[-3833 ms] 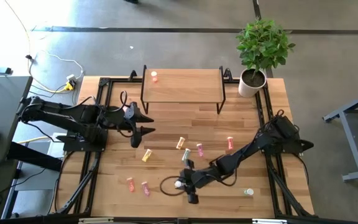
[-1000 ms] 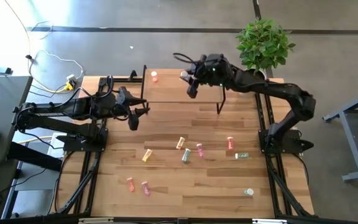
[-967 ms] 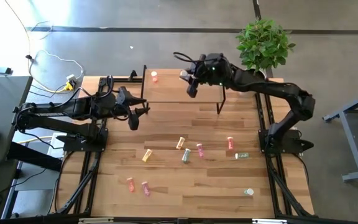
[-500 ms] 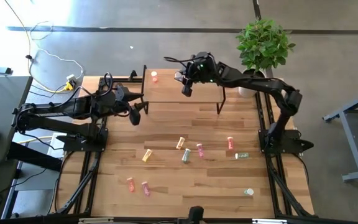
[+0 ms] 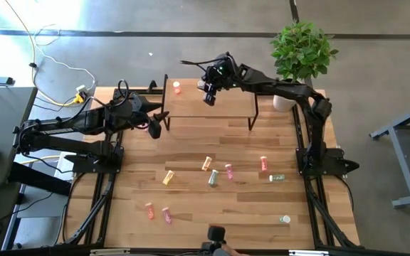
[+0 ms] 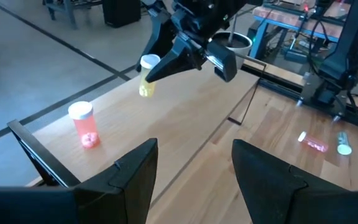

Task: Pick and place medicine bottles onto shelf by color
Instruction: Put the bottom yellow pill bottle on the shelf

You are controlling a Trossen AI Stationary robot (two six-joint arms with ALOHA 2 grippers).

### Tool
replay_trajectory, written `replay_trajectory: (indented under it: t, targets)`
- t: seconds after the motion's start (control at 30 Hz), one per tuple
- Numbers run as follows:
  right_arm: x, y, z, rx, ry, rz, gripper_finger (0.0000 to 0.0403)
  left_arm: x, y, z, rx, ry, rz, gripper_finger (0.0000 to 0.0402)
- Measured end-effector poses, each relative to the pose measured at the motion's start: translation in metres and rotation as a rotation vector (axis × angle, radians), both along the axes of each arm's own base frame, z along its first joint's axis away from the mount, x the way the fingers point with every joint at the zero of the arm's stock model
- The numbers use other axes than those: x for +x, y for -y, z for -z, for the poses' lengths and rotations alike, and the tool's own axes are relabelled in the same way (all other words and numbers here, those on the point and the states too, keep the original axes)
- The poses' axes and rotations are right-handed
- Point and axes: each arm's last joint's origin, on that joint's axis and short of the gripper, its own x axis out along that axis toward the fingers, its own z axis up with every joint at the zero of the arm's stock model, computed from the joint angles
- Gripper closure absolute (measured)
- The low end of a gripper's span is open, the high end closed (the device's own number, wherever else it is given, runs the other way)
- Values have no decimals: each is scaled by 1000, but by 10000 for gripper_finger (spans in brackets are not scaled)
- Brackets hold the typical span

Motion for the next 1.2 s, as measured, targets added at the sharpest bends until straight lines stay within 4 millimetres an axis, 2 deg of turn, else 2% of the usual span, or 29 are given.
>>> replay_trajectory:
  t: [0.4, 1.2]
  targets:
    - [7, 2, 17, 45, -38, 3, 305, 0, 0, 0, 0, -1, 1, 206]
    - [9, 5, 22, 20, -46, -4, 304, 0, 0, 0, 0, -1, 3, 206]
